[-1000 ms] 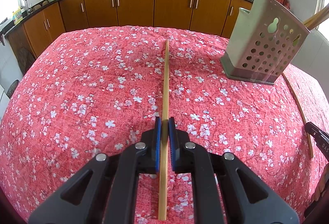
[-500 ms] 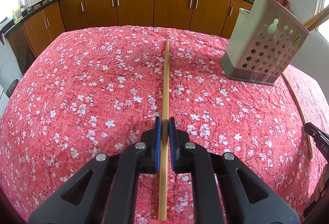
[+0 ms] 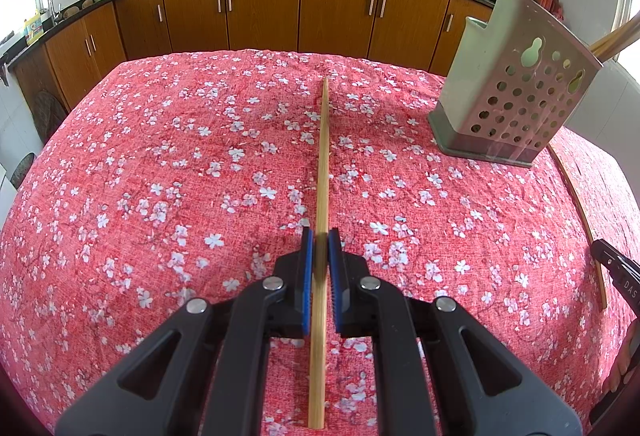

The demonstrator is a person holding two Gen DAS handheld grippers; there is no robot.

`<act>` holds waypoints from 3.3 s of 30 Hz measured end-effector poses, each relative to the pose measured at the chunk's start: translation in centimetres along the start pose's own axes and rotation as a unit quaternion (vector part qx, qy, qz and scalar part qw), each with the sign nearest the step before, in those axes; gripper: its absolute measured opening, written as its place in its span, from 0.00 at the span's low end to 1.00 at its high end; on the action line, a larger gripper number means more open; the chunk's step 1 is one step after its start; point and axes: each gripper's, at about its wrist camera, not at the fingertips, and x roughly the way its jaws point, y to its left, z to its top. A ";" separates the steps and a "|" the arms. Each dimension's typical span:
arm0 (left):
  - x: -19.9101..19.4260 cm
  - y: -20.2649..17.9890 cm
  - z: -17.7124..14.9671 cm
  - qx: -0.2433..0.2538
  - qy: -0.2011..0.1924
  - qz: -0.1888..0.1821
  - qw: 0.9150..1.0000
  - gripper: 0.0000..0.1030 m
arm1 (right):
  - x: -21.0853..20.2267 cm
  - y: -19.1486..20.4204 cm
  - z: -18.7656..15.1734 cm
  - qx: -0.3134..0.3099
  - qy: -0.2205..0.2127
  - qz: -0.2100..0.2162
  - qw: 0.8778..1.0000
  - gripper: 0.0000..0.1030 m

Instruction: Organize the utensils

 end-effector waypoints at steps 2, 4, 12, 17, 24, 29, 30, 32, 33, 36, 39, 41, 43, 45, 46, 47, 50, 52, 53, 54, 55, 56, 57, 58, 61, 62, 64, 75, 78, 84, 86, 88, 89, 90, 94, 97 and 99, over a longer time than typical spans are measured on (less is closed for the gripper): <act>0.0 0.1 0.0 0.000 0.000 0.000 1.000 0.10 | 0.0 0.0 0.0 0.000 0.000 0.000 1.000 0.12; 0.0 0.0 0.0 0.000 0.000 0.000 1.000 0.10 | 0.0 0.0 0.0 0.000 0.000 0.000 1.000 0.12; -0.8 -0.8 -0.8 0.021 0.002 0.010 1.000 0.10 | -0.3 -0.5 -0.6 0.013 0.000 0.012 1.000 0.11; -2.0 -1.1 -2.1 0.033 0.006 0.002 0.999 0.08 | -1.2 -0.4 -1.6 0.005 0.000 0.005 1.000 0.08; -7.1 -0.6 -1.3 0.027 -0.040 -0.031 0.998 0.08 | -6.5 -0.9 -1.0 0.009 -0.071 0.015 0.997 0.08; -11.6 -0.5 0.6 0.013 -0.094 -0.054 0.994 0.08 | -10.8 -1.1 1.2 0.014 -0.131 0.026 0.991 0.08; -12.5 -0.6 1.1 0.009 -0.107 -0.057 0.993 0.08 | -11.5 -1.1 1.6 0.015 -0.141 0.029 0.989 0.08; -13.9 -0.4 2.0 0.002 -0.127 -0.061 0.990 0.08 | -12.6 -1.0 2.6 0.016 -0.161 0.033 0.986 0.08; -14.5 -0.5 2.4 0.000 -0.138 -0.063 0.988 0.08 | -13.0 -1.0 2.9 0.016 -0.168 0.035 0.985 0.08; -15.6 -0.4 3.4 -0.004 -0.155 -0.064 0.986 0.08 | -13.7 -0.9 3.5 0.014 -0.182 0.038 0.982 0.08; -16.2 -0.7 4.1 -0.002 -0.164 -0.067 0.984 0.08 | -13.8 -0.9 3.6 0.016 -0.187 0.041 0.981 0.08; -16.4 -0.8 4.6 0.001 -0.168 -0.070 0.983 0.07 | -13.9 -0.8 3.9 0.018 -0.192 0.043 0.980 0.07; -16.7 -1.1 5.0 0.005 -0.173 -0.074 0.982 0.07 | -14.2 -0.7 4.0 0.020 -0.200 0.047 0.979 0.07; -17.1 -1.3 5.3 0.009 -0.179 -0.077 0.981 0.07 | -14.7 -0.6 4.5 0.019 -0.207 0.050 0.977 0.07; -17.3 -1.4 5.4 0.010 -0.181 -0.081 0.980 0.07 | -14.9 -0.6 4.7 0.019 -0.211 0.052 0.976 0.07; -17.5 -1.5 5.6 0.012 -0.184 -0.083 0.979 0.07 | -15.0 -0.5 5.0 0.018 -0.214 0.054 0.975 0.07; -17.9 -1.7 5.9 0.019 -0.191 -0.085 0.978 0.07 | -15.3 -0.3 5.4 0.017 -0.221 0.060 0.973 0.07; -18.1 -2.1 6.0 0.022 -0.195 -0.088 0.977 0.07 | -15.7 -0.2 5.6 0.015 -0.226 0.063 0.972 0.07; -18.2 -2.2 6.0 0.023 -0.196 -0.091 0.976 0.07 | -15.8 -0.1 5.7 0.015 -0.228 0.065 0.971 0.07; -18.4 -2.5 6.1 0.025 -0.199 -0.093 0.975 0.07 | -15.9 0.0 5.7 0.015 -0.229 0.067 0.971 0.07; -18.6 -2.6 6.1 0.026 -0.201 -0.095 0.975 0.07 | -16.1 0.1 5.8 0.015 -0.231 0.071 0.970 0.07; -18.8 -2.8 6.2 0.027 -0.203 -0.099 0.974 0.07 | -16.3 0.2 5.9 0.015 -0.233 0.074 0.970 0.07; -18.9 -2.9 6.3 0.028 -0.205 -0.102 0.973 0.07 | -16.5 0.2 6.0 0.017 -0.236 0.078 0.969 0.07; -19.3 -3.2 6.5 0.029 -0.209 -0.109 0.971 0.07 | -16.8 0.3 6.3 0.020 -0.239 0.085 0.967 0.07; -20.7 -4.1 7.3 0.031 -0.226 -0.124 0.966 0.07 | -18.0 0.6 7.2 0.027 -0.256 0.106 0.961 0.07; -21.2 -4.5 7.6 0.032 -0.233 -0.128 0.963 0.07 | -18.4 0.6 7.5 0.029 -0.262 0.111 0.958 0.07; -22.3 -5.2 8.5 0.034 -0.251 -0.137 0.958 0.07 | -19.5 1.0 8.5 0.031 -0.278 0.125 0.952 0.07; -25.2 -8.3 13.6 0.031 -0.332 -0.133 0.933 0.07 | -21.3 3.2 12.7 0.017 -0.340 0.142 0.930 0.07; -24.2 -8.6 14.8 0.024 -0.336 -0.124 0.933 0.07 | -20.4 4.0 13.2 0.005 -0.344 0.127 0.930 0.07; -21.5 -7.7 16.1 -0.012 -0.349 -0.123 0.929 0.07 | -17.1 3.8 13.5 0.014 -0.312 0.121 0.942 0.07; -20.6 -7.6 16.5 -0.012 -0.348 -0.124 0.929 0.07 | -16.6 3.7 13.5 0.018 -0.306 0.120 0.944 0.07; -19.8 -7.7 16.6 -0.008 -0.345 -0.122 0.931 0.07 | -16.0 3.5 13.5 0.021 -0.300 0.120 0.946 0.07; -19.5 -7.9 16.5 -0.007 -0.341 -0.122 0.932 0.07 | -15.9 3.5 13.5 0.021 -0.298 0.120 0.947 0.07; -19.0 -8.0 16.5 -0.006 -0.335 -0.123 0.934 0.07 | -15.7 3.5 13.6 0.020 -0.296 0.120 0.947 0.08; -17.6 -8.2 16.4 -0.001 -0.316 -0.120 0.941 0.07 | -15.2 4.0 13.8 0.017 -0.288 0.118 0.950 0.07; -16.9 -8.0 16.3 -0.002 -0.307 -0.120 0.944 0.07 | -14.9 4.1 13.8 0.018 -0.283 0.119 0.951 0.07; -16.5 -8.0 16.4 -0.001 -0.302 -0.123 0.945 0.08 | -14.9 4.2 13.8 0.017 -0.281 0.118 0.952 0.07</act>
